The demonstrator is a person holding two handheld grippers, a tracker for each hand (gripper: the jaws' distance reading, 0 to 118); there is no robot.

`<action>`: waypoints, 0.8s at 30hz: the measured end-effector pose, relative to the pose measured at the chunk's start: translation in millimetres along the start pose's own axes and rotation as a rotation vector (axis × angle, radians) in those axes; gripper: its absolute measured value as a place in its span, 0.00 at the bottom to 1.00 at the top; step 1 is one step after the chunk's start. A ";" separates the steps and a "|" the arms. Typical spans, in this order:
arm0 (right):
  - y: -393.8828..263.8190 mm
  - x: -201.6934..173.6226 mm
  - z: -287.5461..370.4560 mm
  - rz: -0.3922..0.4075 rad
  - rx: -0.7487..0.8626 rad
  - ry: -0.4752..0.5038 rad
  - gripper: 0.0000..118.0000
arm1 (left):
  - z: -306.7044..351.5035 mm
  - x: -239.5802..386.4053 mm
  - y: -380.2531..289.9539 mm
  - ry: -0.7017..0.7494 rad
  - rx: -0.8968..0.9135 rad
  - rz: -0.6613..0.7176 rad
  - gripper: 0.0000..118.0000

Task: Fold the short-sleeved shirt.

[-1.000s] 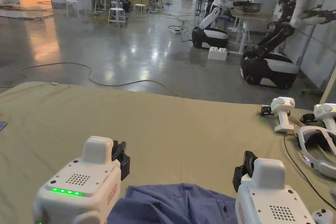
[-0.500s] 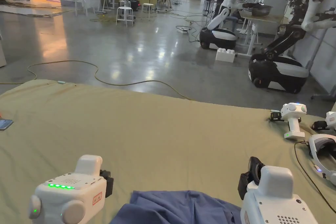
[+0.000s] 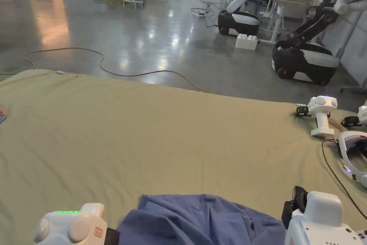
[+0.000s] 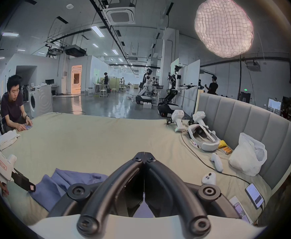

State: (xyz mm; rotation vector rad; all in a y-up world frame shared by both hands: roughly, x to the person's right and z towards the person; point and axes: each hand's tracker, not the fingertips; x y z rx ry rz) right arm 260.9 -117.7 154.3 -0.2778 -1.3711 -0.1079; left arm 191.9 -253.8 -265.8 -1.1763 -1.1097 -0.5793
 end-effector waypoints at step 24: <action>-78.1 58.4 -185.6 0.060 -0.687 0.077 0.60 | 44.2 9.3 -29.9 -0.033 0.166 -0.041 0.04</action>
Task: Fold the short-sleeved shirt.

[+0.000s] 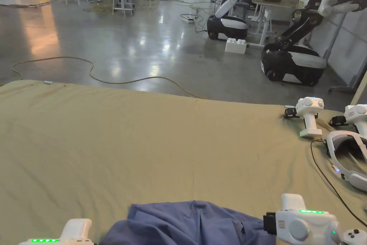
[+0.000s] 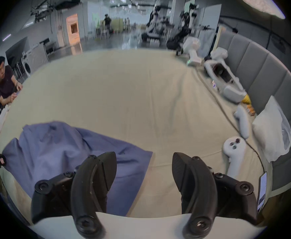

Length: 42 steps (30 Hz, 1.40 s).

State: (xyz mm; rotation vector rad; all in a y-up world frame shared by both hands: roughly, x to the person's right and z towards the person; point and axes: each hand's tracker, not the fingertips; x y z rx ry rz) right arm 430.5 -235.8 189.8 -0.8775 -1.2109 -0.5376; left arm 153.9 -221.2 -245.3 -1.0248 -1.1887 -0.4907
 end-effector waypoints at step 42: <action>86.3 18.3 299.9 0.010 0.653 0.004 0.02 | 229.4 -44.1 173.4 0.047 0.561 -0.022 0.04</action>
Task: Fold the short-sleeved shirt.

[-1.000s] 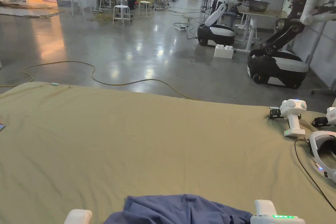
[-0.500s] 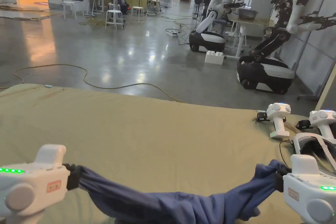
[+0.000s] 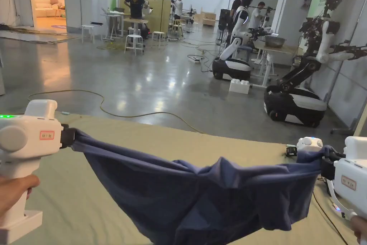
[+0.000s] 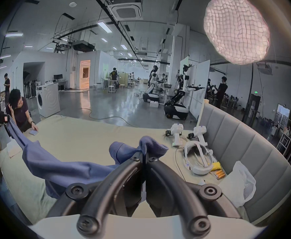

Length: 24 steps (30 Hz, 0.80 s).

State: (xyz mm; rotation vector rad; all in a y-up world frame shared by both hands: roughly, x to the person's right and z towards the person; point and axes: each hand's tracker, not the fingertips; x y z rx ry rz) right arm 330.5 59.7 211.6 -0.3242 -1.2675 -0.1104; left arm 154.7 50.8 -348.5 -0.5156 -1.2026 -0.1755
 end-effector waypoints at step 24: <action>161.8 -10.7 -53.1 0.031 0.152 -0.086 0.02 | -18.3 9.8 164.9 0.066 0.176 -0.070 0.04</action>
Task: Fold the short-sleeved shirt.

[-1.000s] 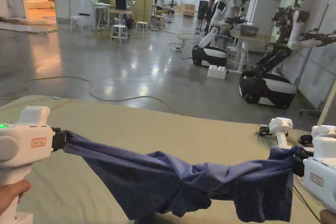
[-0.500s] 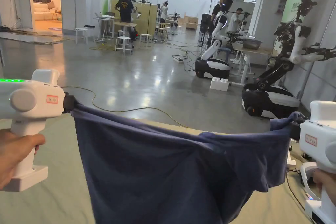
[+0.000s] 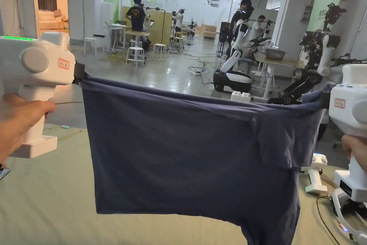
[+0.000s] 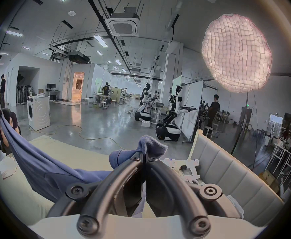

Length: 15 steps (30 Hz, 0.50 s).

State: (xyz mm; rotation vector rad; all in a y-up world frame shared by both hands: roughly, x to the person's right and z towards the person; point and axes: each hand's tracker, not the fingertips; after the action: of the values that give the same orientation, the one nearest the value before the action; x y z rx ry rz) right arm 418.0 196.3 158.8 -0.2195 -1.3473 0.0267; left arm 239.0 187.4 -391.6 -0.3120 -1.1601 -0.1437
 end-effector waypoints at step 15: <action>-148.2 -9.5 14.1 -0.019 -0.169 0.009 0.02 | -12.8 4.7 -168.1 -0.021 -0.175 -0.029 0.04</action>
State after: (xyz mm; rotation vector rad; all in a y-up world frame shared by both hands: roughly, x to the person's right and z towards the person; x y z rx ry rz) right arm 386.3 51.8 178.1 -0.3490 -1.3432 -0.1049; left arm 206.5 24.3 -363.8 -0.4524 -1.1752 -0.2688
